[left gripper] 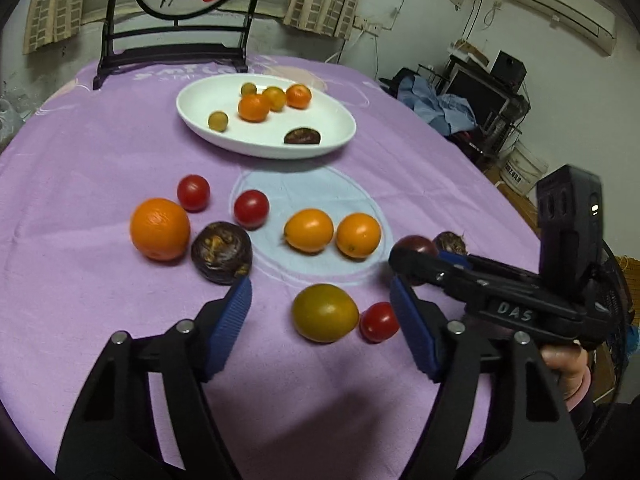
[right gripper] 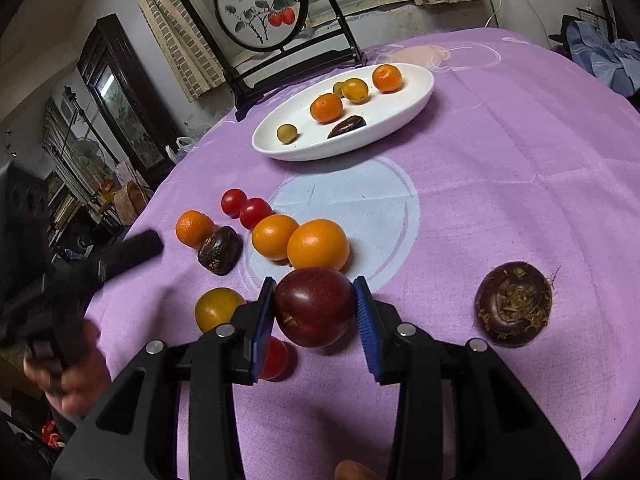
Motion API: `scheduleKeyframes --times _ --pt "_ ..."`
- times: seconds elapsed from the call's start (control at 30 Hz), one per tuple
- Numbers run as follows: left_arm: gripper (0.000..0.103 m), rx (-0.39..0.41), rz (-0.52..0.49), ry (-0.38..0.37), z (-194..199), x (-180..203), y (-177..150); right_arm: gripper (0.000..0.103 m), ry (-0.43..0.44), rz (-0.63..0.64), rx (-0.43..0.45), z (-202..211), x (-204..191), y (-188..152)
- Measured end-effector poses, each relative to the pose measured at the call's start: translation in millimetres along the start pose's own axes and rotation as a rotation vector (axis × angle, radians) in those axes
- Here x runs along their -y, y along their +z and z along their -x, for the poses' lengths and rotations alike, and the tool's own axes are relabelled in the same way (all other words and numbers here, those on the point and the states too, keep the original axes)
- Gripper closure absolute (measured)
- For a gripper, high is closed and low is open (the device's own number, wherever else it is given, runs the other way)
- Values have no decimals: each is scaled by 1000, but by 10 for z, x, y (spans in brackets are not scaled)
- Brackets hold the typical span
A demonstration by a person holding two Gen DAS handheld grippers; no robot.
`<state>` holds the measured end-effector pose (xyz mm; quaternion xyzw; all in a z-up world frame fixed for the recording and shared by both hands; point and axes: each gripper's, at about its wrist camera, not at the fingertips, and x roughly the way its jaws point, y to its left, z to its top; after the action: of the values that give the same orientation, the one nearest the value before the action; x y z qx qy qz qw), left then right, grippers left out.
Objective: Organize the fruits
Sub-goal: 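Grasp a dark red plum with the right tool while the left tool grasps a yellow-green tomato, then lower both held fruits into the white plate and open both tools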
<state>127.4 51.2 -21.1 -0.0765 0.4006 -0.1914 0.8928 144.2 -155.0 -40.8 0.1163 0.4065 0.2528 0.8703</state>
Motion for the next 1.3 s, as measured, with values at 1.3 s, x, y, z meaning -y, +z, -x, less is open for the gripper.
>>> scheduleKeyframes --times 1.3 --pt "60 96 113 155 -521 -234 1347 63 79 9 85 144 47 332"
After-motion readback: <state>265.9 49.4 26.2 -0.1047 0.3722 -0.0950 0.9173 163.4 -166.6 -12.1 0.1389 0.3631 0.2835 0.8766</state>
